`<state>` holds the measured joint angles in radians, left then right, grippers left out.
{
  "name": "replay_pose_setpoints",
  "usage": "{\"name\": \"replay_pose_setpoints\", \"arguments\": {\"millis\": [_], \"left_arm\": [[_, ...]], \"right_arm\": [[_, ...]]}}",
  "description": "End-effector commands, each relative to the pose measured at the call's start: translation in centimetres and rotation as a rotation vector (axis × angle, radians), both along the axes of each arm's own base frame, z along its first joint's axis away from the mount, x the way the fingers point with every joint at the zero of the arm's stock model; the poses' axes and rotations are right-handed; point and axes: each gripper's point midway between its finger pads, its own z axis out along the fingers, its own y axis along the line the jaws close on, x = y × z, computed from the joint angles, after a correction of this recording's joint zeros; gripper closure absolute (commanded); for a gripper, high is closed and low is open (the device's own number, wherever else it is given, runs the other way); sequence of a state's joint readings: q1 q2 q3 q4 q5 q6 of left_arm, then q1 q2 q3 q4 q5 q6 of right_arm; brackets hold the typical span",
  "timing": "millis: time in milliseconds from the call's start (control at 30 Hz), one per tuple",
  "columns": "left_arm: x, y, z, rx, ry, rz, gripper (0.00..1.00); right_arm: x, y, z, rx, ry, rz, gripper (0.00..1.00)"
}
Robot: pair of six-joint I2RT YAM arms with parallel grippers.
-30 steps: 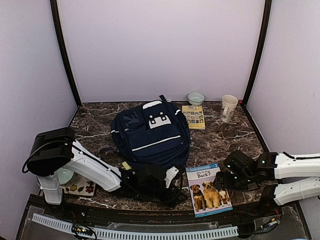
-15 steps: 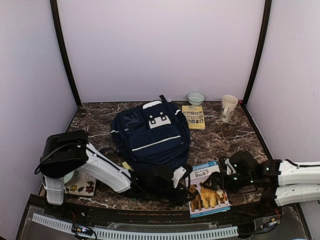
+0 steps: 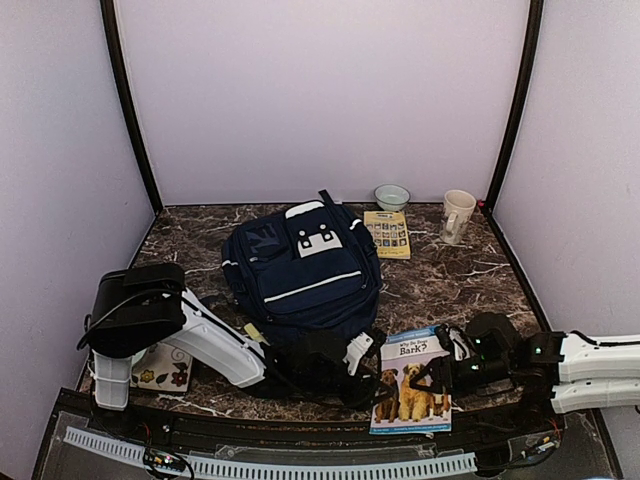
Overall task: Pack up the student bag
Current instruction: Pick up the book from the corner of the board.
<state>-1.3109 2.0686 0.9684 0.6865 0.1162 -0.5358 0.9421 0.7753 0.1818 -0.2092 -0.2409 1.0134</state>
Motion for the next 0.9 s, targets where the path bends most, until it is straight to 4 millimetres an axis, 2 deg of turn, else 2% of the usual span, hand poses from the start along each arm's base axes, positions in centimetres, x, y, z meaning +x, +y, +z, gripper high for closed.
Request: {"name": "replay_pose_setpoints", "arguments": {"millis": [0, 133, 267, 300, 467, 600, 733, 867], "left_arm": [[-1.1, 0.9, -3.3, 0.085, 0.054, -0.028, 0.35], [-1.1, 0.8, -3.4, 0.081, 0.054, -0.029, 0.35], [-1.2, 0.7, -3.2, 0.073, 0.054, -0.033, 0.36], [-1.2, 0.7, -3.2, 0.072, 0.051, -0.035, 0.36], [-1.3, 0.5, -2.6, 0.056, 0.040, -0.049, 0.36], [-1.0, 0.0, -1.0, 0.035, 0.005, -0.054, 0.35], [-0.3, -0.2, 0.7, 0.032, -0.057, -0.051, 0.33], [1.3, 0.6, 1.7, 0.088, -0.159, -0.008, 0.30]], "right_arm": [[-0.4, 1.4, 1.4, 0.099, -0.018, 0.048, 0.49], [-0.2, 1.5, 1.5, 0.105, -0.029, 0.039, 0.70], [0.2, 1.5, 1.6, 0.104, -0.050, 0.030, 0.98], [0.3, 1.4, 1.5, 0.097, -0.057, 0.029, 1.00], [1.6, 0.8, 2.1, 0.058, -0.113, -0.022, 1.00], [3.5, -1.1, 2.7, -0.031, -0.190, -0.123, 1.00], [4.9, -1.9, 4.5, -0.037, -0.271, -0.190, 1.00], [6.3, -2.6, 6.8, -0.039, -0.376, -0.229, 1.00]]}}
